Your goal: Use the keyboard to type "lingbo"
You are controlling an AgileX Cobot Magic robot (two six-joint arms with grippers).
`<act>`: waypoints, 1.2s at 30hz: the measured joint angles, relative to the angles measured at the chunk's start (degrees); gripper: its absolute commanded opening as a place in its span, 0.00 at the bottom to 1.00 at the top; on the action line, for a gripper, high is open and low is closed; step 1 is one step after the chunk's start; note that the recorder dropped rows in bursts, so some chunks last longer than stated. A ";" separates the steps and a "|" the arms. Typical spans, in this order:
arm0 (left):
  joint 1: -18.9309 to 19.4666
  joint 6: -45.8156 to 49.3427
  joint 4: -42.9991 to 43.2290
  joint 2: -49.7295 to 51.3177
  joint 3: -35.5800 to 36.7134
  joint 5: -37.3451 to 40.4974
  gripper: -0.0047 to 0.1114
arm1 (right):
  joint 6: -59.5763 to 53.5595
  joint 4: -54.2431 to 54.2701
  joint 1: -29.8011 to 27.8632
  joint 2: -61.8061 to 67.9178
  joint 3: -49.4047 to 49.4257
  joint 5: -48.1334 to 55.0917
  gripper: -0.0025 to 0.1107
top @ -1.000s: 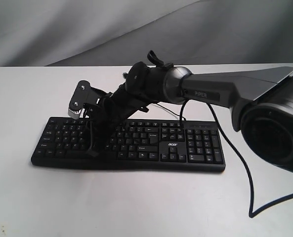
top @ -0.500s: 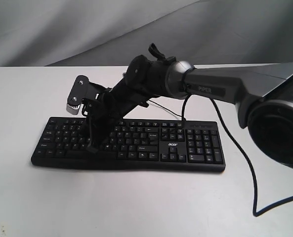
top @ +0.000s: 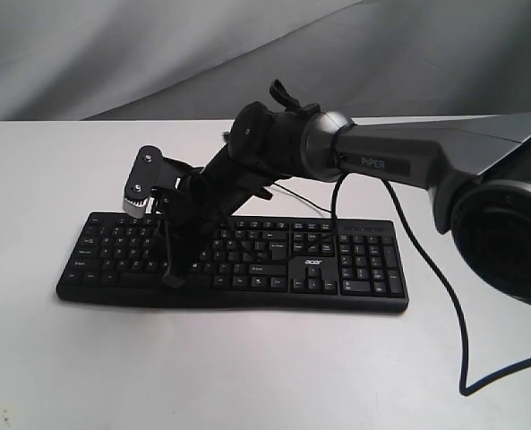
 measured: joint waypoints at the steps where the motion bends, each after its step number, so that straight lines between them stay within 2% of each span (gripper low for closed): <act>1: 0.00 0.00 0.00 0.00 0.00 0.00 0.04 | 0.00 -0.15 0.00 0.00 0.00 0.11 0.02; 23: 0.00 0.00 0.00 0.00 0.00 0.00 0.04 | 0.00 -0.43 0.00 2.15 0.00 -0.36 0.02; 29: 0.00 0.00 0.00 0.00 0.00 0.00 0.04 | 0.00 -2.01 0.00 -0.69 0.00 -0.24 0.02; 36: 0.00 0.00 0.00 0.00 0.00 0.00 0.04 | 0.75 -2.11 -3.67 -3.13 0.44 1.30 0.02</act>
